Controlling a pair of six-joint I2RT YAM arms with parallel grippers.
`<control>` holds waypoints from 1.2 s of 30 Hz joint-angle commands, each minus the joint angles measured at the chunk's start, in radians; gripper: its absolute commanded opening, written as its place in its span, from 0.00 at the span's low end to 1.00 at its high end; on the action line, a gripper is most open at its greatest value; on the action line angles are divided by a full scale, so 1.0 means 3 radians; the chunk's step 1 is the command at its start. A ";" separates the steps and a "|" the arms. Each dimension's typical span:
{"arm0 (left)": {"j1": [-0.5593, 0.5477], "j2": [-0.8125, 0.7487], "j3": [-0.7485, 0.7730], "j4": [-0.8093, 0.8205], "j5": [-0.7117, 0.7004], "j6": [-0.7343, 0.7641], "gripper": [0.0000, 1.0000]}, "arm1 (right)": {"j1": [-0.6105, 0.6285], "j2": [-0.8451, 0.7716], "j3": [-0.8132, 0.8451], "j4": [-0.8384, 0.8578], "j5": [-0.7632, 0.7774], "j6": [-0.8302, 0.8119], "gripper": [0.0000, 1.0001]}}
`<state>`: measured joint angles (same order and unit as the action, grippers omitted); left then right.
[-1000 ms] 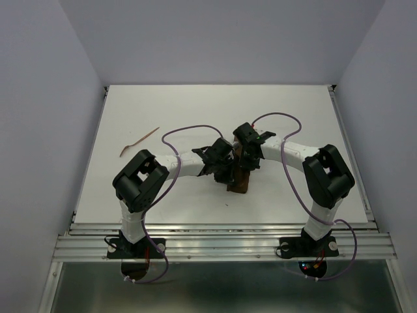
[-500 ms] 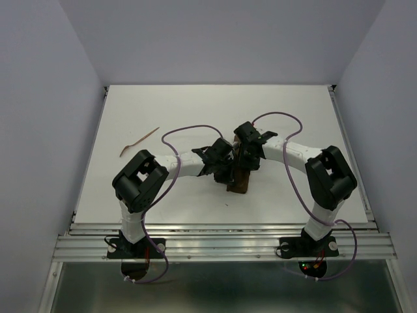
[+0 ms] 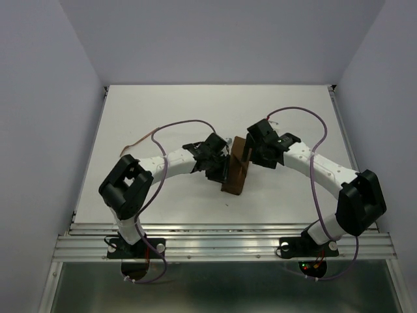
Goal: Fold the napkin into a case and place the utensils inside
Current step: Move the fork to the center of the board.
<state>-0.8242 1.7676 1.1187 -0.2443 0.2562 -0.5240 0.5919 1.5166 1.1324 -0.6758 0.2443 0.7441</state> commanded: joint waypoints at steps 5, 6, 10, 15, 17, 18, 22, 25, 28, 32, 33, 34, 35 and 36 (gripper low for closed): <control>0.0701 -0.0625 0.0244 -0.0540 -0.0306 0.0396 0.52 | -0.0040 -0.0167 -0.0083 -0.0135 0.0535 0.0092 0.83; 0.0783 -0.0645 0.0305 -0.0616 -0.0367 0.0432 0.62 | -0.0040 -0.0152 -0.0078 -0.0125 0.0535 0.0082 0.83; 0.1212 -0.0676 0.0474 -0.0785 -0.0506 0.0601 0.69 | -0.0040 -0.0070 -0.0042 -0.0064 0.0510 0.0020 0.84; 0.1969 -0.0437 0.0816 -0.1016 -0.0970 0.0693 0.70 | -0.0040 -0.0029 -0.0057 0.0018 0.0530 -0.0005 0.88; 0.2143 -0.0233 0.1102 -0.1205 -0.1176 0.0729 0.71 | -0.0040 -0.0024 -0.0068 0.0049 0.0490 -0.0041 0.89; 0.2286 -0.0181 0.1230 -0.1220 -0.1252 0.0800 0.75 | -0.0040 -0.0024 -0.0078 0.0064 0.0474 -0.0056 0.89; 0.2609 0.0131 0.1506 -0.1231 -0.1396 0.0974 0.90 | -0.0040 -0.0054 -0.0149 0.0161 0.0357 -0.0123 0.89; 0.2722 0.0493 0.1731 -0.1246 -0.1416 0.1010 0.95 | -0.0040 -0.0100 -0.0205 0.0238 0.0285 -0.0133 0.90; 0.2839 0.0678 0.1895 -0.1180 -0.1365 0.1051 0.96 | -0.0040 -0.0116 -0.0231 0.0253 0.0264 -0.0138 0.90; 0.2844 0.0959 0.2100 -0.1185 -0.1238 0.1092 0.95 | -0.0040 -0.0167 -0.0282 0.0258 0.0259 -0.0123 0.90; 0.2844 0.1081 0.2146 -0.1215 -0.1202 0.1112 0.95 | -0.0040 -0.0187 -0.0313 0.0258 0.0264 -0.0118 0.90; 0.2844 0.1138 0.2172 -0.1246 -0.1136 0.1123 0.95 | -0.0040 -0.0223 -0.0328 0.0258 0.0264 -0.0113 0.90; 0.2844 0.1179 0.2197 -0.1272 -0.1105 0.1128 0.95 | -0.0040 -0.0248 -0.0349 0.0258 0.0264 -0.0098 0.90; 0.2844 0.1220 0.2177 -0.1267 -0.1059 0.1123 0.95 | -0.0040 -0.0264 -0.0379 0.0258 0.0264 -0.0097 0.90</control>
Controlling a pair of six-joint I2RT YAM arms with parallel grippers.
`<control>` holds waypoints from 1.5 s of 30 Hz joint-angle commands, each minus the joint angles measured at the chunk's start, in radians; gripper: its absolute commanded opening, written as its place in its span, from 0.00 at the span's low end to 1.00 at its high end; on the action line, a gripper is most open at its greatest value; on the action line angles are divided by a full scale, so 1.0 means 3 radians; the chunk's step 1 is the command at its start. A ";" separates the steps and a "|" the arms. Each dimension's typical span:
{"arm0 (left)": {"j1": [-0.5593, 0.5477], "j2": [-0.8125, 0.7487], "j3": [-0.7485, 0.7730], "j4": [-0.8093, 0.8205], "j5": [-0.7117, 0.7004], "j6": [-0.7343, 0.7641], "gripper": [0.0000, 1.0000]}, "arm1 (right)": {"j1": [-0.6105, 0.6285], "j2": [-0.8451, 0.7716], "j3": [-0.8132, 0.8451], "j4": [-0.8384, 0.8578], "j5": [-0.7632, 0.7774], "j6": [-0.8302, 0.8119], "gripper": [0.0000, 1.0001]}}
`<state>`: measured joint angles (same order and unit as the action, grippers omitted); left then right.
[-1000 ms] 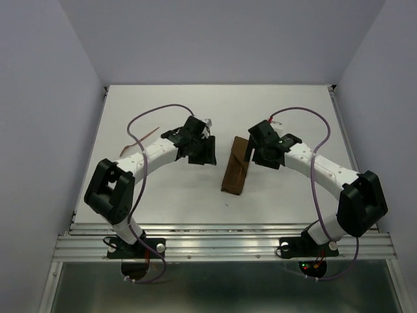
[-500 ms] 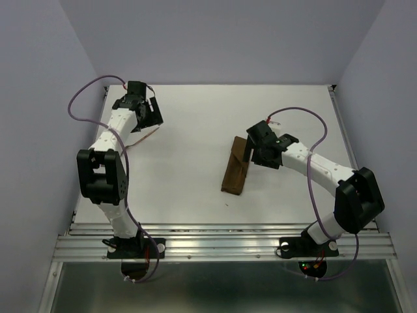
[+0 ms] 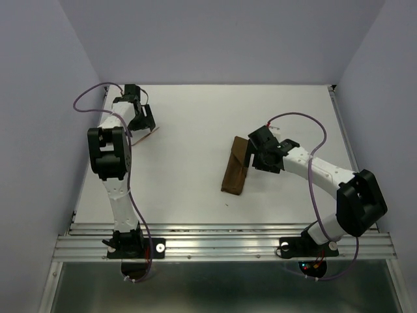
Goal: Fold the napkin into a case and place the utensils inside
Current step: Move the fork to the center of the board.
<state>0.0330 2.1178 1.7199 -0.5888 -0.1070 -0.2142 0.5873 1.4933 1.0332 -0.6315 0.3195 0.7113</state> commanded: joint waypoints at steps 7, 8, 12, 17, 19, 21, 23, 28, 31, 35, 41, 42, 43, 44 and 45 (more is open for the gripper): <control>-0.0038 -0.0136 -0.0333 0.0050 0.0443 0.0009 0.89 | -0.0055 -0.0212 -0.0085 0.0116 0.0009 0.0053 0.90; -0.0054 -0.0161 -0.0455 0.0091 0.0449 -0.0002 0.88 | -0.0055 -0.0207 -0.0069 0.0116 0.0004 0.0058 0.90; -0.0095 -0.0233 -0.0660 0.0127 0.0403 -0.0038 0.79 | -0.0055 -0.0156 -0.0049 0.0126 -0.0017 0.0063 0.90; -0.0304 -0.0248 -0.0901 0.0209 0.0392 -0.0129 0.61 | -0.0055 -0.0161 -0.0044 0.0126 -0.0032 0.0088 0.90; -0.0416 -0.0289 -0.1008 0.0244 0.0392 -0.0191 0.54 | -0.0055 -0.0191 -0.0054 0.0126 -0.0022 0.0094 0.91; -0.0554 -0.0325 -0.1064 0.0255 0.0392 -0.0257 0.41 | -0.0055 -0.0207 -0.0064 0.0126 -0.0017 0.0109 0.91; -0.0646 -0.0340 -0.1085 0.0265 0.0392 -0.0293 0.30 | -0.0055 -0.0212 -0.0069 0.0126 -0.0007 0.0119 0.91; -0.0922 -0.0407 -0.1090 0.0316 0.0641 -0.0380 0.00 | -0.0055 -0.0192 -0.0054 0.0126 -0.0007 0.0119 0.91; -0.0969 -0.0534 -0.1100 0.0413 0.1024 -0.0390 0.00 | -0.0055 -0.0197 -0.0044 0.0126 -0.0001 0.0129 0.91; -0.1020 -0.0713 -0.1197 0.0617 0.1562 -0.0498 0.00 | -0.0055 -0.0197 -0.0039 0.0126 0.0014 0.0140 0.91; -0.1066 -0.0806 -0.1478 0.1072 0.2360 -0.0666 0.00 | -0.0055 -0.0115 -0.0008 0.0131 -0.0017 0.0150 0.91; -0.1066 -0.0790 -0.1509 0.1149 0.2467 -0.0677 0.00 | -0.0055 -0.0110 -0.0003 0.0131 -0.0027 0.0145 0.91; -0.1066 -0.0775 -0.1530 0.1165 0.2514 -0.0667 0.00 | -0.0055 -0.0110 -0.0003 0.0126 -0.0027 0.0145 0.91; -0.1066 -0.0750 -0.1550 0.1180 0.2555 -0.0646 0.00 | -0.0055 -0.0115 -0.0003 0.0131 -0.0022 0.0140 0.91; -0.1061 -0.0689 -0.1565 0.1201 0.2586 -0.0646 0.00 | -0.0055 -0.0115 -0.0008 0.0131 -0.0017 0.0145 0.91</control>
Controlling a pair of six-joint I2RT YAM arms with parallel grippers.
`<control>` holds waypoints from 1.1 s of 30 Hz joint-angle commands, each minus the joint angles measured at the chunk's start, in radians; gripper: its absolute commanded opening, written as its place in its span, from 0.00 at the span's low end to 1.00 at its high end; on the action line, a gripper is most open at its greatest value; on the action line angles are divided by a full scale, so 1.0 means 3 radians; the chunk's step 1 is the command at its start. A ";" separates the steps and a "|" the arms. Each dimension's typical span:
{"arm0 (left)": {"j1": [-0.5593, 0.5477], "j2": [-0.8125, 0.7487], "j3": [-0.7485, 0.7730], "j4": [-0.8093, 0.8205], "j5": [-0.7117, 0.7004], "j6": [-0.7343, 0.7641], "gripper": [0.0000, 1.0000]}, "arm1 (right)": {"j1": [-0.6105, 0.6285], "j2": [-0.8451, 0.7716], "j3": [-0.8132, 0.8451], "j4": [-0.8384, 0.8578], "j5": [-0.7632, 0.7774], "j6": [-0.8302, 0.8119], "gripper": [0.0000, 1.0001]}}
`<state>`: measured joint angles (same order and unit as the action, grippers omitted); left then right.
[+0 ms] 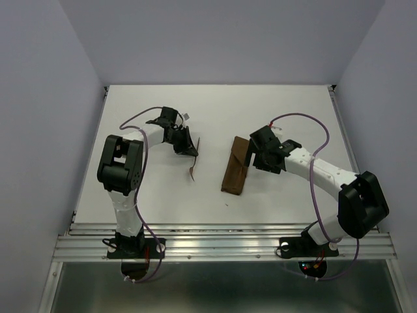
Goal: Fold the napkin into a case and place the utensils inside
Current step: Move the fork to the center of the board.
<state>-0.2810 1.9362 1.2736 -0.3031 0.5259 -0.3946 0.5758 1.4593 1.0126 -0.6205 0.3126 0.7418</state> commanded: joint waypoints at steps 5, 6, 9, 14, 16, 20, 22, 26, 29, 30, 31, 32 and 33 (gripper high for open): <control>-0.0009 0.0142 -0.0124 0.0259 0.0477 0.0017 0.00 | -0.0017 -0.0032 0.0030 0.0089 0.0021 0.0038 0.91; -0.0004 0.0188 -0.0124 0.0243 0.0426 0.0027 0.00 | -0.0017 -0.0043 0.0025 0.0089 0.0027 0.0043 0.91; 0.0001 0.0219 -0.0139 0.0167 0.0201 0.0037 0.05 | -0.0017 -0.0058 0.0005 0.0089 0.0027 0.0043 0.91; 0.0026 0.0188 -0.0185 0.0090 -0.0106 0.0037 0.18 | -0.0017 -0.0058 0.0004 0.0089 0.0021 0.0043 0.91; 0.0026 0.0188 -0.0190 0.0049 -0.0299 0.0042 0.30 | -0.0017 -0.0058 0.0010 0.0089 0.0011 0.0043 0.91; 0.0031 0.0168 -0.0231 -0.0007 -0.0484 0.0063 0.44 | -0.0017 -0.0063 0.0020 0.0089 0.0006 0.0043 0.91; 0.0037 0.0142 -0.0252 -0.0033 -0.0602 0.0068 0.46 | -0.0017 -0.0063 0.0025 0.0089 0.0006 0.0043 0.91; 0.0037 0.0061 -0.0236 -0.0104 -0.0791 0.0078 0.46 | -0.0017 -0.0058 0.0035 0.0089 0.0001 0.0028 0.91; 0.0026 -0.0082 -0.0236 -0.0160 -0.0868 0.0114 0.47 | -0.0017 -0.0048 0.0045 0.0089 -0.0004 0.0023 0.91; 0.0011 -0.0189 -0.0241 -0.0181 -0.0904 0.0129 0.47 | -0.0017 -0.0043 0.0050 0.0089 -0.0009 0.0028 0.91; -0.0009 -0.0241 -0.0241 -0.0206 -0.0985 0.0134 0.47 | -0.0017 -0.0038 0.0056 0.0089 -0.0014 0.0023 0.91; -0.0030 -0.0292 -0.0241 -0.0257 -0.1021 0.0134 0.47 | -0.0017 -0.0032 0.0061 0.0100 -0.0014 0.0023 0.91; -0.0081 -0.0389 -0.0247 -0.0278 -0.1072 0.0134 0.47 | -0.0017 -0.0022 0.0066 0.0105 -0.0024 0.0023 0.91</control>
<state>-0.2817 1.9060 1.2243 -0.2928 0.3393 -0.3946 0.5758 1.4612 1.0126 -0.6201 0.3073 0.7418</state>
